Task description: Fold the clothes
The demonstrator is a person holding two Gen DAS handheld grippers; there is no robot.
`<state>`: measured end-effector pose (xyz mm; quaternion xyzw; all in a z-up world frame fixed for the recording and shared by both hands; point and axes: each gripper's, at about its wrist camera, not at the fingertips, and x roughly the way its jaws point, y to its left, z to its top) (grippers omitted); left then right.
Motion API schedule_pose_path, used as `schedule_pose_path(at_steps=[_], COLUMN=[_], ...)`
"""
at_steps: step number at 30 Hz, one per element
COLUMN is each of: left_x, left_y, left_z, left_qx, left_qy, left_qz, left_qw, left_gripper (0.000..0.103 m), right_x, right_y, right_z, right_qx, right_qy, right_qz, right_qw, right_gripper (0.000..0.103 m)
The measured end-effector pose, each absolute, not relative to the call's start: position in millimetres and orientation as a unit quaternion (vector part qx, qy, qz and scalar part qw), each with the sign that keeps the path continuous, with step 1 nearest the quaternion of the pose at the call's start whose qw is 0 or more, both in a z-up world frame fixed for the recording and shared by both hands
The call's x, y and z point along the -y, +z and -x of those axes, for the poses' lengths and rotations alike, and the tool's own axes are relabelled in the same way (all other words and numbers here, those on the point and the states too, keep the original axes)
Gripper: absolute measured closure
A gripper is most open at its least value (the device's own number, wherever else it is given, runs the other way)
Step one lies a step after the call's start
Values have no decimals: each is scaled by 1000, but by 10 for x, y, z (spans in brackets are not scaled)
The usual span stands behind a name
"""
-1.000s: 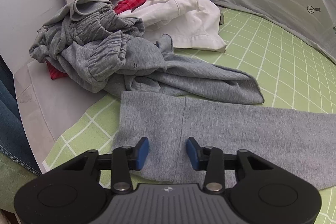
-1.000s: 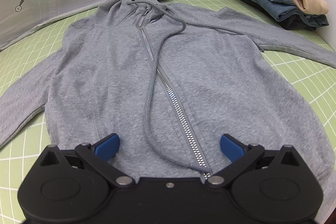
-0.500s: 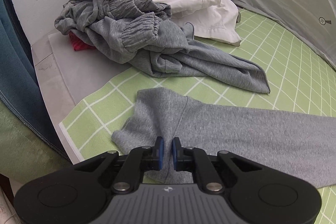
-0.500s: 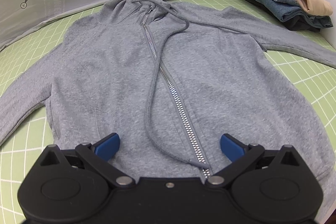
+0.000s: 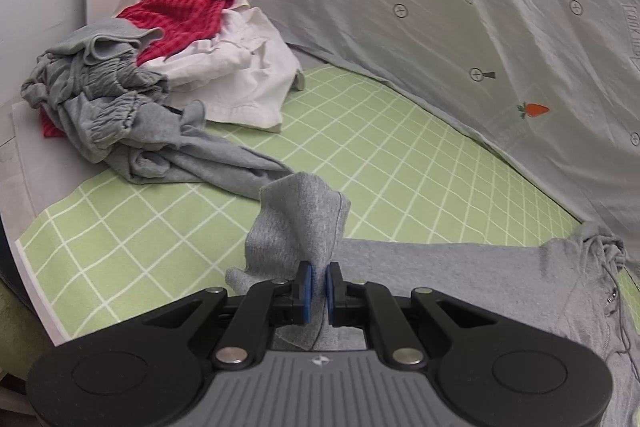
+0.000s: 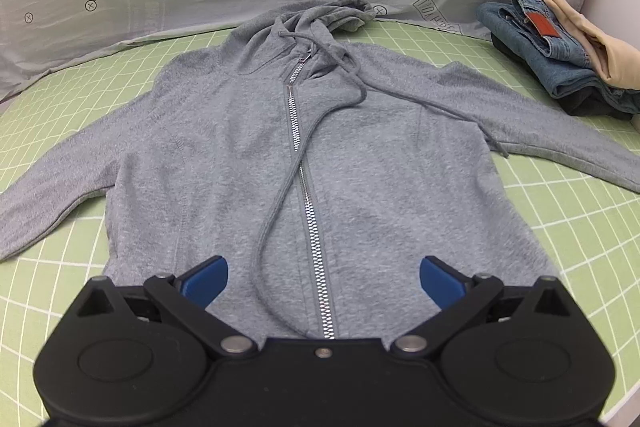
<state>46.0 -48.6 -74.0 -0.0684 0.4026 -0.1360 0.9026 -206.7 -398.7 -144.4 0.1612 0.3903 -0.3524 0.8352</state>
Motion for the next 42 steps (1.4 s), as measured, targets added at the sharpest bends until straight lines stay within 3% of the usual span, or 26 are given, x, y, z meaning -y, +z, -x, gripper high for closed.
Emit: schedule_pose_path(at_steps=[8, 11, 12, 14, 15, 16, 18, 20, 42], left_x=[1780, 2068, 2101, 2143, 2117, 2091, 2039, 1977, 985], left_y=[-602, -671, -676, -680, -679, -679, -678, -701, -992], left_z=[54, 239, 297, 395, 421, 447, 496, 451, -219], left_qx=[-398, -420, -419, -415, -412, -408, -401, -418, -455], left_qy=[-288, -319, -328, -339, -337, -335, -331, -332, -275], left_qz=[10, -6, -11, -23, -23, -24, -25, -19, -101], left_qw=[871, 850, 847, 844, 846, 849, 854, 846, 841], left_gripper=[94, 84, 78, 53, 29, 17, 13, 3, 1], right_x=[4316, 4471, 4500, 4548, 4548, 4544, 4509, 4462, 3191], right_y=[-1315, -1308, -1308, -1309, -1317, -1326, -1343, -1352, -1337], right_z=[2520, 2672, 2692, 2725, 2723, 2716, 2664, 2599, 1268], right_qx=[-381, -378, -376, -375, -376, -377, -383, -388, -380], right_qy=[-361, -368, -369, -370, -367, -363, -352, -342, -260], right_qz=[-163, -174, -176, -180, -179, -178, -173, -168, -119], right_qw=[836, 832, 831, 831, 832, 833, 836, 839, 880], right_gripper=[0, 0, 0, 0, 0, 0, 0, 0, 9])
